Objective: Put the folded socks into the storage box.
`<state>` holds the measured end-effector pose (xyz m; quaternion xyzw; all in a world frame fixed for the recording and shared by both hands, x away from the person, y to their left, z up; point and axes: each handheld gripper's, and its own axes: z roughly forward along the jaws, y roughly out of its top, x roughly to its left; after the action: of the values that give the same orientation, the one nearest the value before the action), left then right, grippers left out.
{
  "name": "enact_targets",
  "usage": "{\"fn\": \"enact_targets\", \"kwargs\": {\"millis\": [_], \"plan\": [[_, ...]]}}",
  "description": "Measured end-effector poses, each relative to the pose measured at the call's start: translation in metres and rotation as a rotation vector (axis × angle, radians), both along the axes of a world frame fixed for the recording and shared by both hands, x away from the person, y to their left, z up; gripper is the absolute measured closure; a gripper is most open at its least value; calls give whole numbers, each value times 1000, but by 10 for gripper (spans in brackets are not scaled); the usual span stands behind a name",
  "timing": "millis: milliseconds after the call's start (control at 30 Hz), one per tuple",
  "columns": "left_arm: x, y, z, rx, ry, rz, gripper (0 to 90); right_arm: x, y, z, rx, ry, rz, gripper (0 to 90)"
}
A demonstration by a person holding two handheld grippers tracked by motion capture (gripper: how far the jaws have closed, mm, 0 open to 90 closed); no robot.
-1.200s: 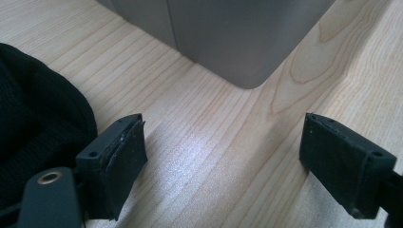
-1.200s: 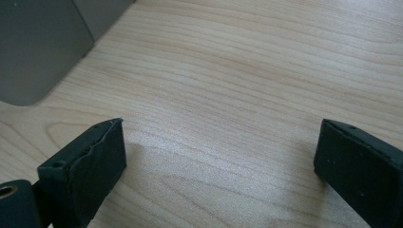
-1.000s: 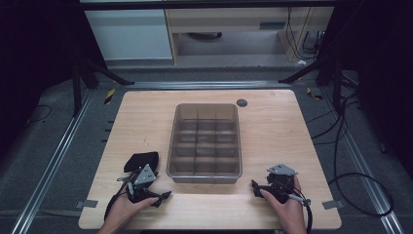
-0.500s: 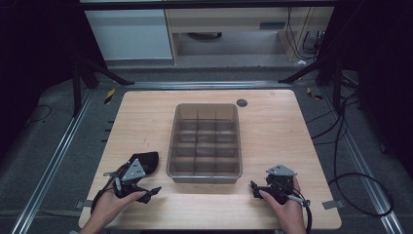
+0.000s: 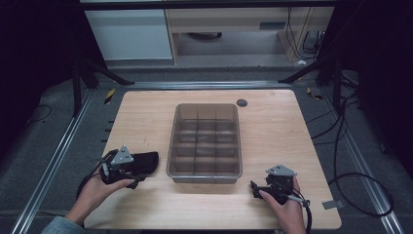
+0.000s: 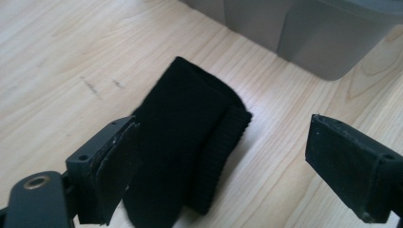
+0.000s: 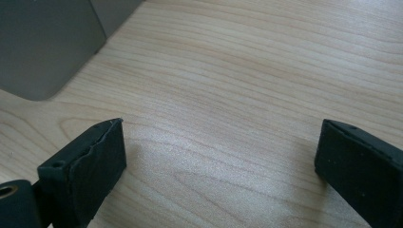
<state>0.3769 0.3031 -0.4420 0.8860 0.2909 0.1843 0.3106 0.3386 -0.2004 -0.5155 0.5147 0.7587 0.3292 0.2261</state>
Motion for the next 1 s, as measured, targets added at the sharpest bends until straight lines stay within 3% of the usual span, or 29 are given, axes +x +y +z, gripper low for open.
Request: {"fn": "enact_targets", "kwargs": {"millis": [300, 500, 700, 867, 1000], "plan": [[11, 0, 13, 79, 4, -38, 140, 0, 0, 0, -1, 0, -1, 35], [19, 4, 20, 102, 10, -61, 177, 0, 0, 0, 1, 1, 2, 35], [21, 7, 24, 117, 18, -72, 203, 0, 1, 0, 2, 1, 4, 35], [20, 7, 26, 171, 32, -105, 235, 0, 1, 0, 2, 1, 4, 35], [19, 7, 27, 190, 42, -120, 278, 0, 1, 0, 4, 2, 4, 35]]}}
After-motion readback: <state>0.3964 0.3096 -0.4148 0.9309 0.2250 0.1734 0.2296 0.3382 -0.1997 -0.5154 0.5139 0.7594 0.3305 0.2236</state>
